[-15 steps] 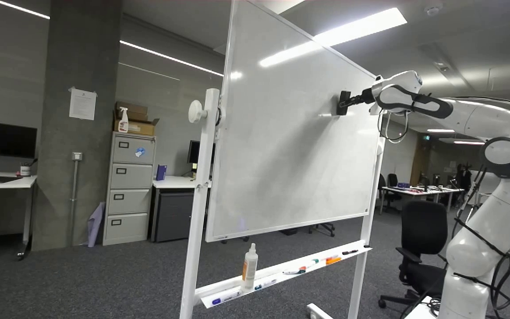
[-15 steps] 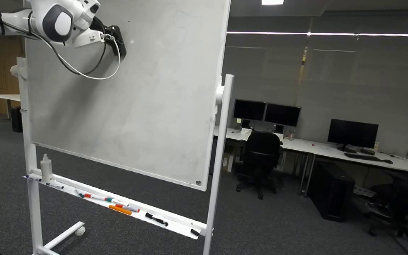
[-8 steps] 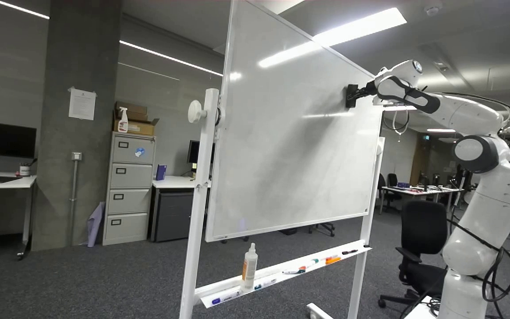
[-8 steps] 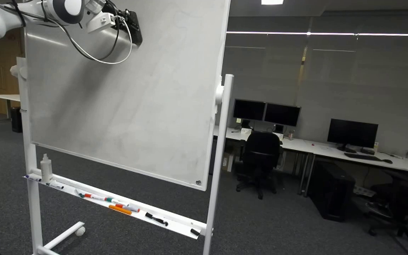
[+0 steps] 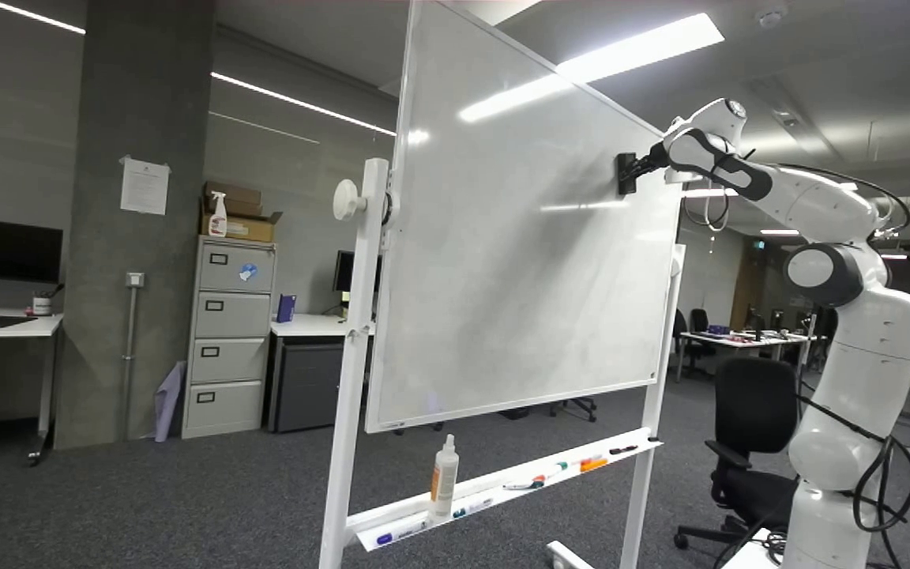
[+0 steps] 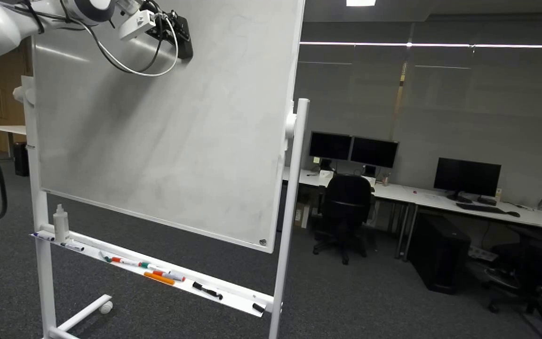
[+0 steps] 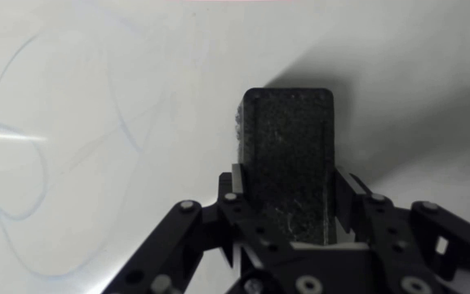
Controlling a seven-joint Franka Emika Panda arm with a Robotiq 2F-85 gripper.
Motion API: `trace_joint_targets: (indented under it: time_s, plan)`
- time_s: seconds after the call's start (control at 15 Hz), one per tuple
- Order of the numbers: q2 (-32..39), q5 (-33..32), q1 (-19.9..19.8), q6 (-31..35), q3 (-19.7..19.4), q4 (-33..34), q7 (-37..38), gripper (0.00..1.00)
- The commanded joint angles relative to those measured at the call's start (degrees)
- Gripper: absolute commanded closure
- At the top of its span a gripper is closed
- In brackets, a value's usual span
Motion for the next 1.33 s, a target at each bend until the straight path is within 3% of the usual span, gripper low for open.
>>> trace_joint_targets:
  time_s: [0.0, 0.4, 0.67, 0.87, 1.27]
  plan:
    - [2.6, -4.2, 2.0, 0.5, 3.4, 2.6, -0.1, 0.70]
    - [-3.8, -8.8, 6.2, 3.2, 10.7, -6.9, -4.7, 0.70]
    - [-7.6, -7.9, 9.1, 5.5, 13.8, -15.9, -9.0, 0.70]
    - [-12.0, -9.8, 9.0, 4.6, 15.5, -25.9, -4.8, 0.70]
    - [-21.1, -8.4, 8.9, 0.3, 13.9, -44.7, -2.1, 0.70]
